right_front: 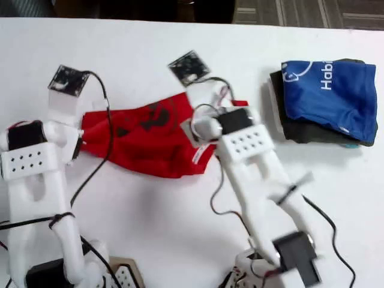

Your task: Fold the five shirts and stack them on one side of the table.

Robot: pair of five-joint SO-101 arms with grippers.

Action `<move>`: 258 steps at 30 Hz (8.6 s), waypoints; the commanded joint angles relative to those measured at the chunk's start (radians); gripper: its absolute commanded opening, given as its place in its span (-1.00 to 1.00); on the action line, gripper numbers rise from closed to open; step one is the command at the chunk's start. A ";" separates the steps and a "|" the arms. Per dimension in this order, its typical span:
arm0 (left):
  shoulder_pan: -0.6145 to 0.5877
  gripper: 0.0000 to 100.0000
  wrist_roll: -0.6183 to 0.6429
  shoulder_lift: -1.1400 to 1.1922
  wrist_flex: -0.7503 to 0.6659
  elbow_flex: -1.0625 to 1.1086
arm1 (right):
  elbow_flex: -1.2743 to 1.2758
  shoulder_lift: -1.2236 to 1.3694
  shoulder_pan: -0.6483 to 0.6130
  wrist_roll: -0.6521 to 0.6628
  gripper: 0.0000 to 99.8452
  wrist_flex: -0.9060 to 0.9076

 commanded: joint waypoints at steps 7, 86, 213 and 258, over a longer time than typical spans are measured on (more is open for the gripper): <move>-0.008 -0.95 0.003 -0.038 -0.058 0.042 | -0.008 0.292 -0.050 -0.008 -0.70 -0.268; -0.005 -0.95 0.003 -0.038 -0.058 0.036 | -0.186 0.271 -0.061 0.074 -0.96 0.108; 0.166 -0.95 0.068 -0.466 0.233 -0.303 | -0.236 -0.684 0.277 0.238 -0.96 0.349; 0.166 -0.95 0.126 -0.809 0.106 -0.507 | -1.005 -0.728 0.409 0.264 -0.96 0.582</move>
